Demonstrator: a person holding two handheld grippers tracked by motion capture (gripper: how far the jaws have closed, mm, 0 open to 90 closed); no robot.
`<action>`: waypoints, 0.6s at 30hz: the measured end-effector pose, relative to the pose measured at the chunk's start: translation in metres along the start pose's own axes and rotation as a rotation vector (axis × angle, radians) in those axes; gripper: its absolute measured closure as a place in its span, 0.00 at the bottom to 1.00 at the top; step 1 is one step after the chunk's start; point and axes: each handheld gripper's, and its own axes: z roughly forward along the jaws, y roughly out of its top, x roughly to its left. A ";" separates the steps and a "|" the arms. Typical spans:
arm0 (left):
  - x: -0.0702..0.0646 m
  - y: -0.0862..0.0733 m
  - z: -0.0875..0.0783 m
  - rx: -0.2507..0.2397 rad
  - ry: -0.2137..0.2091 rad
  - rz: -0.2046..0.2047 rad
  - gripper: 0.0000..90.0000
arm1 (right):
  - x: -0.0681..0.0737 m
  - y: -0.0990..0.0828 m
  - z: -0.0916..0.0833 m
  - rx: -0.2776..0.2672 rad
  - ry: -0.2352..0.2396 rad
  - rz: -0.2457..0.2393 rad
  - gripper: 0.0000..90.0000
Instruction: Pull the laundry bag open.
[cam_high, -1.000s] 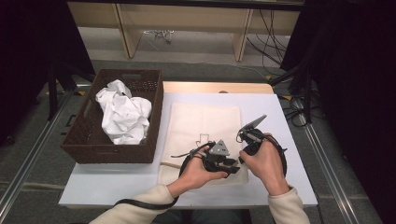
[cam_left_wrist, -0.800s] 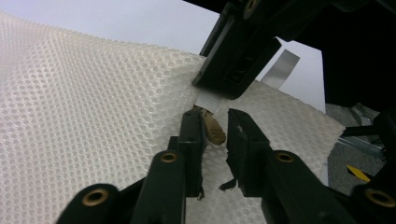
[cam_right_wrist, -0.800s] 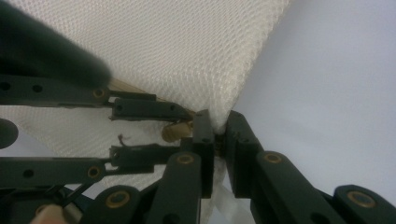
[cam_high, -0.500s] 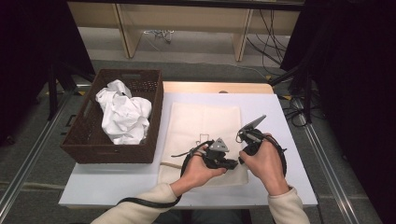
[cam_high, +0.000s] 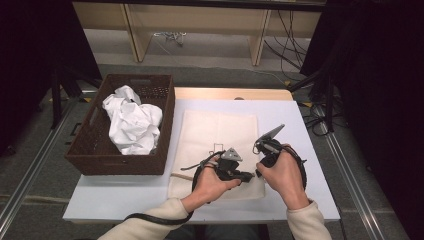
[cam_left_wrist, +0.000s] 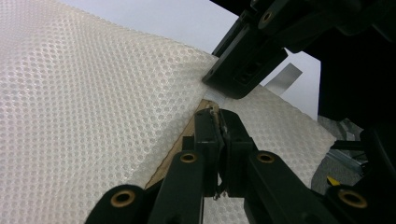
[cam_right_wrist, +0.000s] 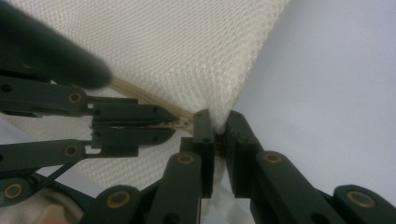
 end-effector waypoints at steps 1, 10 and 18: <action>0.000 0.000 0.000 0.000 0.000 0.000 0.96 | 0.000 0.000 0.000 0.000 0.000 0.000 0.94; -0.001 -0.004 -0.007 -0.019 0.005 0.009 0.96 | 0.001 0.001 0.002 0.021 0.010 -0.005 0.94; 0.001 -0.006 -0.012 -0.033 0.005 0.001 0.96 | 0.002 0.001 0.004 0.014 -0.004 -0.019 0.94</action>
